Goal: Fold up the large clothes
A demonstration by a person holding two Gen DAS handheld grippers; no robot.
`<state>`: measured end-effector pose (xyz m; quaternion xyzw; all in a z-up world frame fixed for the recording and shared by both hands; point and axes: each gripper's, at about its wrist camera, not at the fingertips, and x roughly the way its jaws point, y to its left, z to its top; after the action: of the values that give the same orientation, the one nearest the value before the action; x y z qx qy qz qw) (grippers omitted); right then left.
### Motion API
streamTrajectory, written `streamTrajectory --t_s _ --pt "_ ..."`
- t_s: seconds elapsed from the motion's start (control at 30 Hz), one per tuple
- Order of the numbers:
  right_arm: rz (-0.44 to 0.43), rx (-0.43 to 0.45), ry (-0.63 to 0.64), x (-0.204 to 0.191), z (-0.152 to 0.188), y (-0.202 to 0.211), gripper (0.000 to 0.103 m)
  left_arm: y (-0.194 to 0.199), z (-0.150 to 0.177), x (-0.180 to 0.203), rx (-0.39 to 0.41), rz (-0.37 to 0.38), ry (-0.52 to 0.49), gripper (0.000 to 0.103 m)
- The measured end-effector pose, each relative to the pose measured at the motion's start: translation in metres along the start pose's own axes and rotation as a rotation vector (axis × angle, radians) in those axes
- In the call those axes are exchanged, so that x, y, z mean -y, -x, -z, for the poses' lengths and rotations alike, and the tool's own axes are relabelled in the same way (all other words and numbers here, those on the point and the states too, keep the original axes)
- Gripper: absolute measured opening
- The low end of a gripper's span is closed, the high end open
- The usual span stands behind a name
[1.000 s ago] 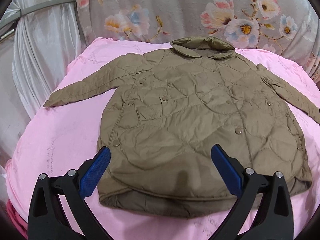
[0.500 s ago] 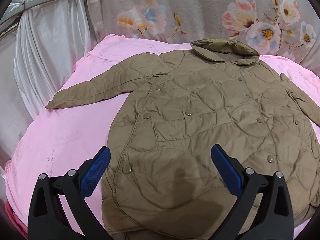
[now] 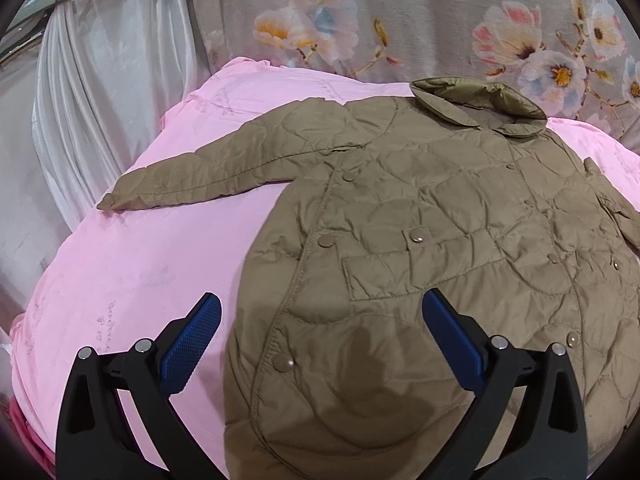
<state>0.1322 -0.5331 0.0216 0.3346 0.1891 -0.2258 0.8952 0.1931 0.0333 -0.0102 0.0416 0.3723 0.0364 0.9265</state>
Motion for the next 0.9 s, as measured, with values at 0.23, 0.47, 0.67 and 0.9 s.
streamTrajectory --t_s 0.23,0.47,0.67,0.9 --pt "-0.270 -0.043 0.368 -0.185 0.041 0.022 0.007 -0.001 0.000 -0.016 -0.007 -0.015 0.018 0.098" --pt "-0.406 -0.187 0.599 -0.302 0.131 0.005 0.007 -0.005 0.000 -0.038 -0.007 -0.033 0.026 0.098" --pt "-0.446 -0.317 0.717 -0.352 0.208 -0.008 0.027 -0.013 -0.003 -0.051 -0.009 -0.039 0.030 0.098" --pt "-0.538 -0.286 0.736 -0.374 0.217 0.018 0.043 -0.022 -0.016 -0.047 -0.034 0.065 0.035 0.098"
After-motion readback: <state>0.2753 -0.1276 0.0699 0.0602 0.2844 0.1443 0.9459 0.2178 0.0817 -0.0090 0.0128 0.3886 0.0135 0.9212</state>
